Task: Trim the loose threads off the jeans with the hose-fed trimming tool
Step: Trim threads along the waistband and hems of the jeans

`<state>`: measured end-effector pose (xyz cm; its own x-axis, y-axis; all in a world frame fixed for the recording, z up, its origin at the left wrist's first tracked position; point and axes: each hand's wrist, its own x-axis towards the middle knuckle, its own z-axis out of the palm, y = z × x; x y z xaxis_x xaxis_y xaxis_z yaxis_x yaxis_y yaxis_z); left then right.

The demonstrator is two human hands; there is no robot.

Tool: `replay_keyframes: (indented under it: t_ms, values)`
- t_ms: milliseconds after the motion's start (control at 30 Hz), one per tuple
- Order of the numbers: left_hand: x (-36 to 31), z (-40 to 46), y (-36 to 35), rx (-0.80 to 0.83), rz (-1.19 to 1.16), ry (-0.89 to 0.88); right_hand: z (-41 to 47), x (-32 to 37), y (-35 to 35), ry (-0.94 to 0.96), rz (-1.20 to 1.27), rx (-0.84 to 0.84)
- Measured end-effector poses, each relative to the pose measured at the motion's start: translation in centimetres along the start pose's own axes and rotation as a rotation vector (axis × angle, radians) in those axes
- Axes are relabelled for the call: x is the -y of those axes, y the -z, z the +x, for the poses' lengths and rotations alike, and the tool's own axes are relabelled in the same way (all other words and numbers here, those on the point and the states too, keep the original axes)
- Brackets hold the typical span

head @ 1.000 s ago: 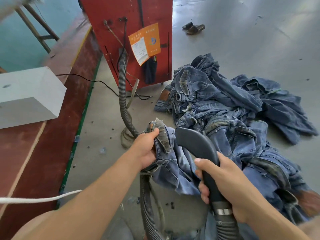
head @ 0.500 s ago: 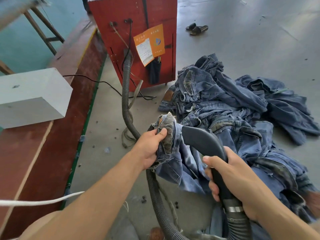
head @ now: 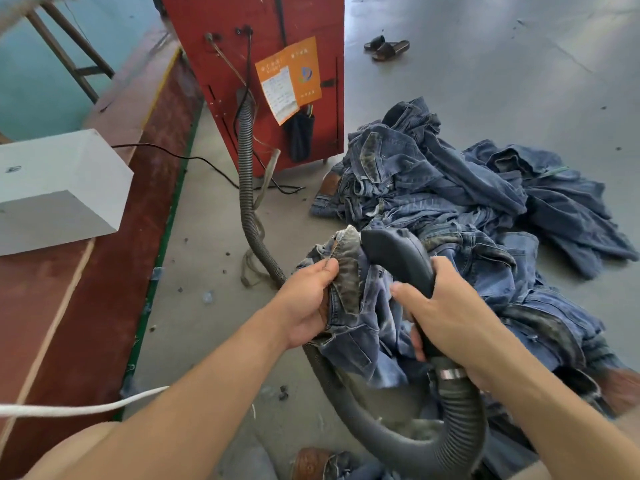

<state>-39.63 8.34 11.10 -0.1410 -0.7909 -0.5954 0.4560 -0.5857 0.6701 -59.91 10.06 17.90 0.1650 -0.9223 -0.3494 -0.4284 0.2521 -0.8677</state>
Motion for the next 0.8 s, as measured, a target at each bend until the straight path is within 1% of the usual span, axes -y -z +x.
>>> replay_keyframes:
  t_ms: [33, 67, 133, 167, 200, 233, 300, 367, 433, 500, 600, 733, 800]
  values:
    - [-0.3, 0.2, 0.0, -0.045, 0.025, -0.029, -0.2, -0.2, 0.6, 0.018, -0.066, 0.022]
    - [-0.8, 0.6, 0.2, -0.121, 0.099, -0.070, -0.6, -0.5, 1.2, 0.037, -0.164, 0.060]
    - [-1.7, 1.2, 0.8, -0.282, 0.347, -0.148, -1.6, -0.9, 1.8, 0.059, -0.355, 0.156]
    - [-2.0, 1.4, 1.1, -0.300, 0.457, -0.181, -1.8, -1.0, 1.7, 0.067, -0.423, 0.199]
    - [-2.2, 1.4, 1.3, -0.275, 0.531, -0.204, -1.8, -0.9, 1.5, 0.080, -0.479, 0.232]
    - [-2.3, 1.3, 1.4, -0.235, 0.568, -0.209, -1.6, -0.9, 1.2, 0.099, -0.531, 0.245]
    - [-2.7, 1.1, 1.7, -0.174, 0.561, -0.185, -1.2, -0.6, 0.6, 0.151, -0.609, 0.206]
    - [-3.2, 1.0, 1.9, -0.109, 0.469, -0.149, -1.2, -0.5, 0.2, 0.201, -0.610, 0.132]
    - [-3.7, 0.9, 2.0, -0.085, 0.424, -0.146, -1.7, -0.7, -0.2, 0.216, -0.599, 0.105]
    - [-3.9, 1.0, 1.9, -0.119, 0.481, -0.190, -2.3, -1.0, -0.4, 0.202, -0.615, 0.125]
    - [-3.7, 1.0, 1.6, -0.215, 0.603, -0.276, -2.8, -1.2, 0.0, 0.180, -0.642, 0.146]
    - [-3.5, 1.2, 1.9, -0.272, 0.660, -0.329, -2.6, -1.2, 1.1, 0.161, -0.621, 0.156]
    - [-3.4, 1.2, 2.4, -0.321, 0.801, -0.342, -2.3, -1.1, 1.5, 0.156, -0.609, 0.145]
